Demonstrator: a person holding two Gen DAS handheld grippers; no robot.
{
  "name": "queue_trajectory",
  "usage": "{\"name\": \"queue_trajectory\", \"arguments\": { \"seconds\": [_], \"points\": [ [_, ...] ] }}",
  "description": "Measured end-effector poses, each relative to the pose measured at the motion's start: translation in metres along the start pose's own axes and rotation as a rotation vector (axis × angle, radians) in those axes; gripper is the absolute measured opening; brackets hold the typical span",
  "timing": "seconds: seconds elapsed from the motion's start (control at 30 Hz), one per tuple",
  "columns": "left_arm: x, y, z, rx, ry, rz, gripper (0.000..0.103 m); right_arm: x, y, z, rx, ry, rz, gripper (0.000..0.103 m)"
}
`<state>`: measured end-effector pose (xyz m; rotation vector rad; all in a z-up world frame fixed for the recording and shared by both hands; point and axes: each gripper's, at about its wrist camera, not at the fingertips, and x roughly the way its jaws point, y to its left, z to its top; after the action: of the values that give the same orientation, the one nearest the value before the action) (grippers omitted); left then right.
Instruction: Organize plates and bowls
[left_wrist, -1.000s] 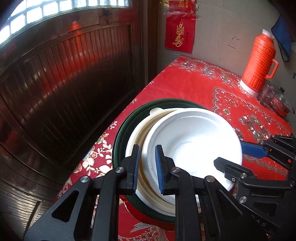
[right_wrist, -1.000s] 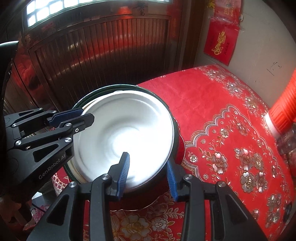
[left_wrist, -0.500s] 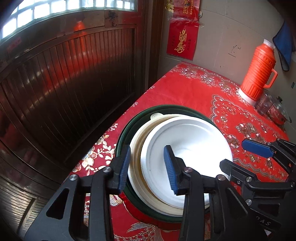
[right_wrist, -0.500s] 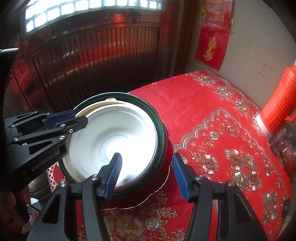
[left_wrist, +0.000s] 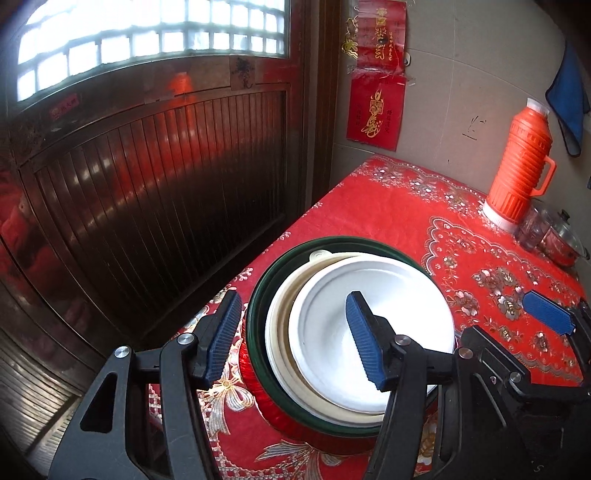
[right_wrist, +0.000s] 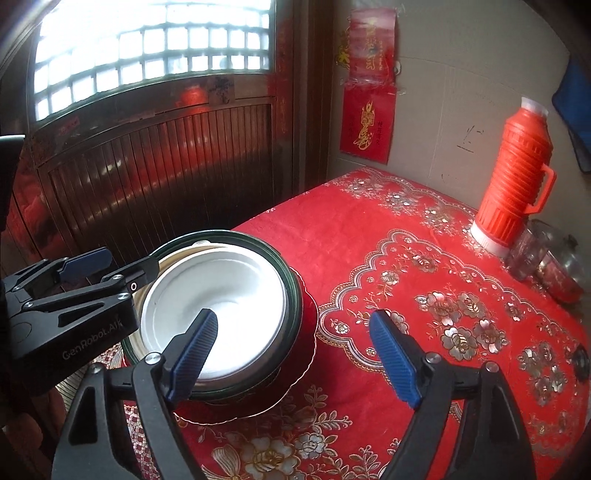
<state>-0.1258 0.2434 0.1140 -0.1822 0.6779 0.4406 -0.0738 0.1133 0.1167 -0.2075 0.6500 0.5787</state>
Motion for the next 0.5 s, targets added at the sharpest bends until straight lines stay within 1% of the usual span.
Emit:
{"name": "queue_trajectory", "arguments": {
  "seconds": [0.13,0.3,0.4,0.47,0.5],
  "points": [
    [-0.003,0.000,-0.006,0.006,-0.018,0.020,0.060,-0.001,-0.002,-0.006,0.033,-0.016,-0.010,0.084],
    [-0.005,-0.003,-0.012,0.029,-0.022,0.036,0.060,0.003,0.001,-0.012,0.044,-0.018,-0.014,0.085],
    [-0.006,0.000,-0.013,0.028,-0.033,0.035,0.060,0.003,0.000,-0.013,0.054,-0.019,-0.011,0.085],
    [-0.007,0.000,-0.013,0.032,-0.042,0.054,0.060,0.002,0.000,-0.014,0.054,-0.017,-0.014,0.085],
    [-0.008,0.000,-0.014,0.039,-0.040,0.081,0.060,0.002,0.000,-0.013,0.055,-0.016,-0.013,0.085]
  ]
}}
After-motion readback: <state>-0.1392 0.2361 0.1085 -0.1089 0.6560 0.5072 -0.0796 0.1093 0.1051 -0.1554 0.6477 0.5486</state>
